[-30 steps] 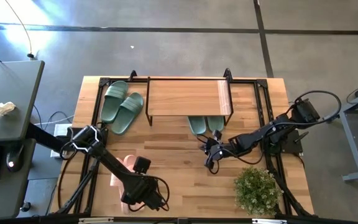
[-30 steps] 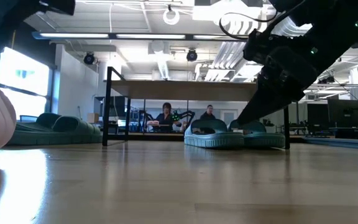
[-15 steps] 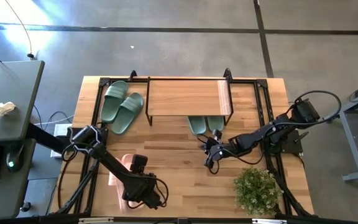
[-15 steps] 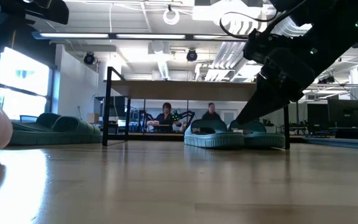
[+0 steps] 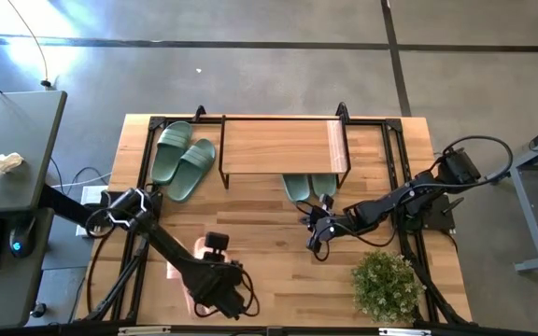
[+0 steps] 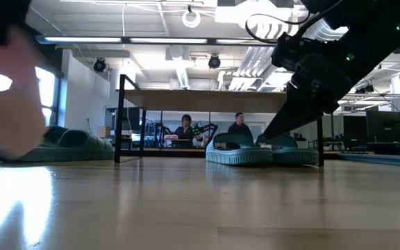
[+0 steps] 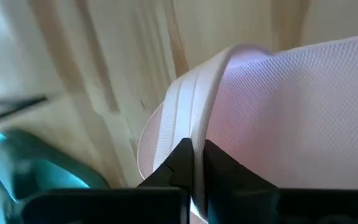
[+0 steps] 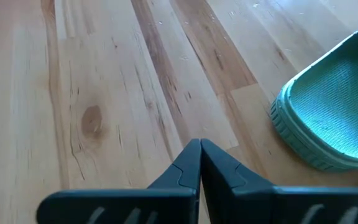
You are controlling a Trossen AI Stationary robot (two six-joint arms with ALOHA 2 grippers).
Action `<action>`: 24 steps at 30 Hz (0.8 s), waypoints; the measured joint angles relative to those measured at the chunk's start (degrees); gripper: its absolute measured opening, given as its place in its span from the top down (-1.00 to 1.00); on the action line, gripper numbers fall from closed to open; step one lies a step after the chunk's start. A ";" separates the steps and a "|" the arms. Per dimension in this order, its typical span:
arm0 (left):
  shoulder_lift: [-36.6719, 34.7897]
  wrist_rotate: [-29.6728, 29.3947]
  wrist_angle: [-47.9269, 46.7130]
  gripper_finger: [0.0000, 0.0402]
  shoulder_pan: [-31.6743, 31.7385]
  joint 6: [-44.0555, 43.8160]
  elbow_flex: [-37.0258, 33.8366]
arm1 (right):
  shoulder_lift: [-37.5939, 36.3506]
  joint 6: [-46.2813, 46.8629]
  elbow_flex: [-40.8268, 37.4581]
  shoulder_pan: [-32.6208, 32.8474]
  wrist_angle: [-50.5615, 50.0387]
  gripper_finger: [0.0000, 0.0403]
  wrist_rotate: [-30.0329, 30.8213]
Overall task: Pick and place slides into the shelf
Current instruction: Put the pink slide under the shelf
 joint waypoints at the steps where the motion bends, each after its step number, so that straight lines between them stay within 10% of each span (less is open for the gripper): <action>1: -0.08 -1.48 -0.06 0.96 0.02 0.00 1.78 | 0.00 0.01 0.00 0.00 0.00 1.00 0.01; 15: -0.22 -26.51 -0.06 0.99 0.00 6.43 24.94 | 0.00 3.04 0.00 0.27 0.00 1.00 0.48; 24: -0.24 -41.22 -0.07 0.99 0.13 6.46 19.01 | -2.54 2.39 0.02 4.87 -0.13 1.00 3.97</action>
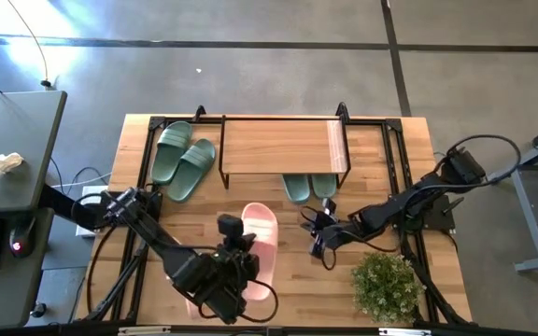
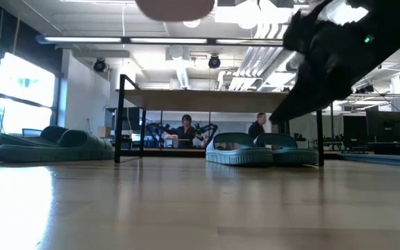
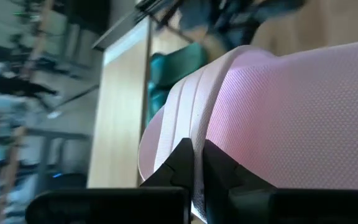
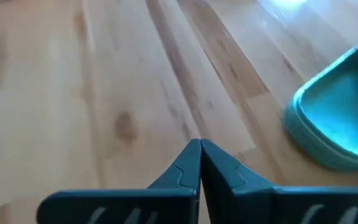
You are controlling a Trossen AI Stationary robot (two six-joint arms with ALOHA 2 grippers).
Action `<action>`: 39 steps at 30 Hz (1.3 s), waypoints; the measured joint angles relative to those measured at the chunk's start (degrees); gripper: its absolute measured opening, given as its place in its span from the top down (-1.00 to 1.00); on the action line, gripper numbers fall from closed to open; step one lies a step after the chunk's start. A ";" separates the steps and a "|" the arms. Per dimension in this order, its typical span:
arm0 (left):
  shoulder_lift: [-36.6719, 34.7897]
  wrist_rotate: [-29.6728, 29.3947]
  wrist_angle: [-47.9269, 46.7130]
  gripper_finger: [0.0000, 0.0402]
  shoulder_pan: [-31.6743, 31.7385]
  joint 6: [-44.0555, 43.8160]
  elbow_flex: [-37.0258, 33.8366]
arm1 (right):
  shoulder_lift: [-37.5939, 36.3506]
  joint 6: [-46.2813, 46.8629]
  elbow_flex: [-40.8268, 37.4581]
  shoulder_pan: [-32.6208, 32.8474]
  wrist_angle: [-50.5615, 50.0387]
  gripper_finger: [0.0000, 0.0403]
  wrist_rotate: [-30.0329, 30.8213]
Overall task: Pick and place slides into the shelf
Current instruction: Put the pink slide under the shelf
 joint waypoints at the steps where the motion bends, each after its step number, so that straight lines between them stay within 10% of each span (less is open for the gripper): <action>1: 0.02 -1.15 -0.02 0.99 0.35 -1.72 -2.22 | -0.76 -0.59 0.00 0.60 -0.16 1.00 0.23; 8: 0.20 -3.05 9.15 1.00 2.83 -15.27 -21.50 | -5.23 -2.31 0.00 3.46 -1.56 1.00 -0.21; 16: 0.26 -1.34 36.62 1.00 7.21 -6.40 -38.42 | -6.58 -2.06 0.02 4.60 -6.40 1.00 -1.79; 39: 0.24 0.64 57.07 1.00 23.57 23.35 -45.38 | -6.60 -0.62 0.02 5.67 -7.69 1.00 -2.06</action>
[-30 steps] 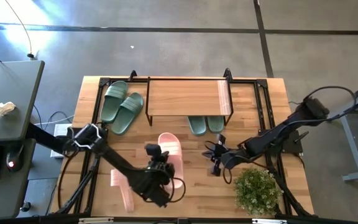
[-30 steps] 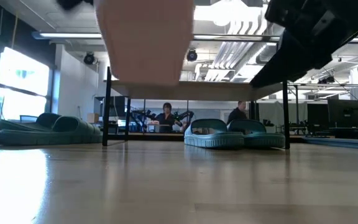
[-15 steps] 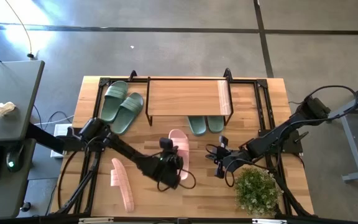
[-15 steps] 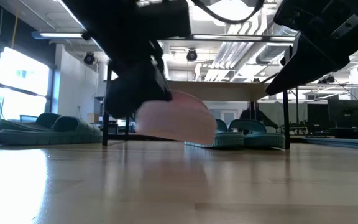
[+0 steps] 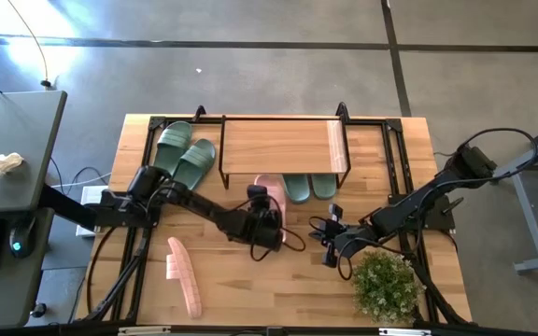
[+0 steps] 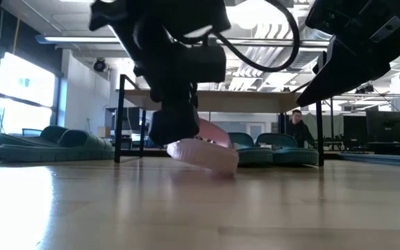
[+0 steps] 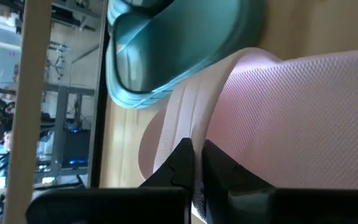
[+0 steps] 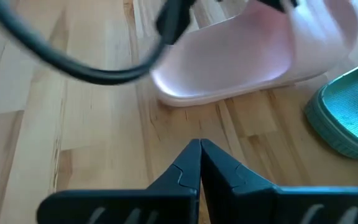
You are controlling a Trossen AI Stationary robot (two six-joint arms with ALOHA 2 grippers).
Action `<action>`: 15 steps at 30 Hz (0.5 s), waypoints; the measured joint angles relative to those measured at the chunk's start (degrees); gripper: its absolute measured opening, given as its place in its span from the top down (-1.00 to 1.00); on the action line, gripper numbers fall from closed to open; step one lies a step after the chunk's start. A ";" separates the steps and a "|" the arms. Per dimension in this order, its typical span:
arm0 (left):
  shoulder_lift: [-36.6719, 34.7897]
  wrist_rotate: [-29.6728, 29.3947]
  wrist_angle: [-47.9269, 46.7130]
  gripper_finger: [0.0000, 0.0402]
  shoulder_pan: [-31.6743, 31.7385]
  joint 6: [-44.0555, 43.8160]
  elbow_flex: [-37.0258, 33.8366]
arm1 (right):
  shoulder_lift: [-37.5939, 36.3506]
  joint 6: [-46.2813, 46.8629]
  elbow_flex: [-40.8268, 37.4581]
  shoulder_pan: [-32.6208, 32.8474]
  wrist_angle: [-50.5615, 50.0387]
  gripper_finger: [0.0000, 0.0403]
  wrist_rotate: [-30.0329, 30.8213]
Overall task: Pick and place slides into the shelf
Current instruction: Put the pink slide under the shelf
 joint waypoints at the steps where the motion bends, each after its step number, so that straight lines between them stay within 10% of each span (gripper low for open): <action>1: -0.02 -0.02 0.13 1.00 0.55 0.75 0.00 | 0.00 0.00 0.00 0.00 0.00 1.00 -0.11; 15: -0.02 1.12 0.13 0.99 4.99 6.62 0.02 | 0.00 -0.01 0.00 0.00 -0.17 1.00 -0.38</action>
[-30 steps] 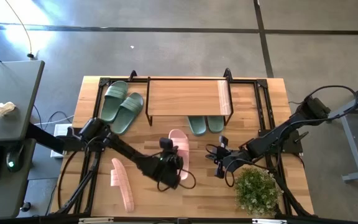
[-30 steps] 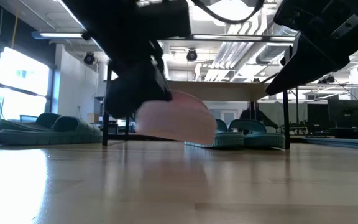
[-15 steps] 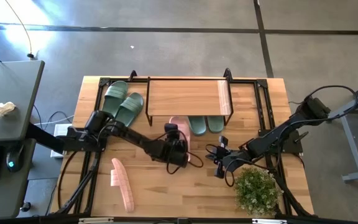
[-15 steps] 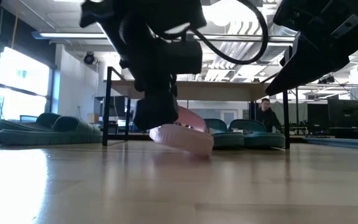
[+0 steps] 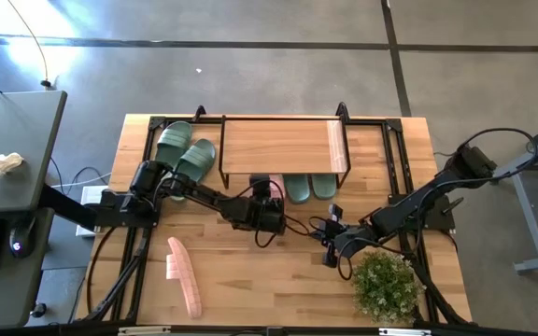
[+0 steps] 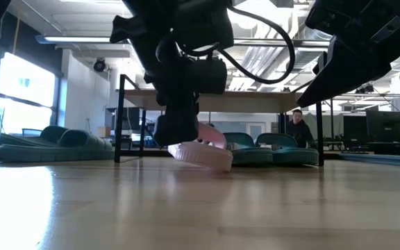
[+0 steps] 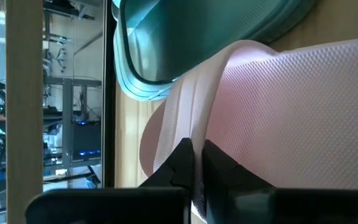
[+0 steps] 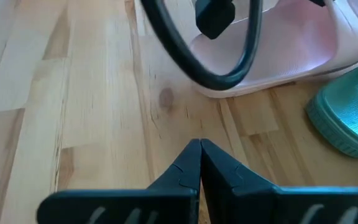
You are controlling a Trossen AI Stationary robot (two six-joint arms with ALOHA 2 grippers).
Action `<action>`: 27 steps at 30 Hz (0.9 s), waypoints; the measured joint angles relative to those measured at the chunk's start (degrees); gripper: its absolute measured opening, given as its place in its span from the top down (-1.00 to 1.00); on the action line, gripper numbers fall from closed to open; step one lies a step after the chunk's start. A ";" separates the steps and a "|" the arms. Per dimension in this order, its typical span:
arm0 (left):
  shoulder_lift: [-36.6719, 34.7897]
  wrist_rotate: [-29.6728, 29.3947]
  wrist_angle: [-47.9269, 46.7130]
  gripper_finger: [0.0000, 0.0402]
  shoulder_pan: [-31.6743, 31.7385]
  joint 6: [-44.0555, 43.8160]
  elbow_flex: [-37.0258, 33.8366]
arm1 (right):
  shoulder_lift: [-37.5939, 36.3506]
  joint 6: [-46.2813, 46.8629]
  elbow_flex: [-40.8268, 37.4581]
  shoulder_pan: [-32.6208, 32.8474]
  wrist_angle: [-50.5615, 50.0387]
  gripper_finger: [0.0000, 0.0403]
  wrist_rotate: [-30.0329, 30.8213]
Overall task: Pick and place slides into the shelf
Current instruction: Put the pink slide under the shelf
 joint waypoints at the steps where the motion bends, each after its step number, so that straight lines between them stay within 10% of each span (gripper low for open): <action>1: 0.00 -0.08 0.02 0.99 -0.02 0.27 0.00 | 0.00 0.00 0.00 0.00 0.00 1.00 0.00; 27: 0.00 2.27 -3.00 0.07 0.23 1.46 0.08 | 0.00 0.88 -0.02 -0.02 -1.11 1.00 0.46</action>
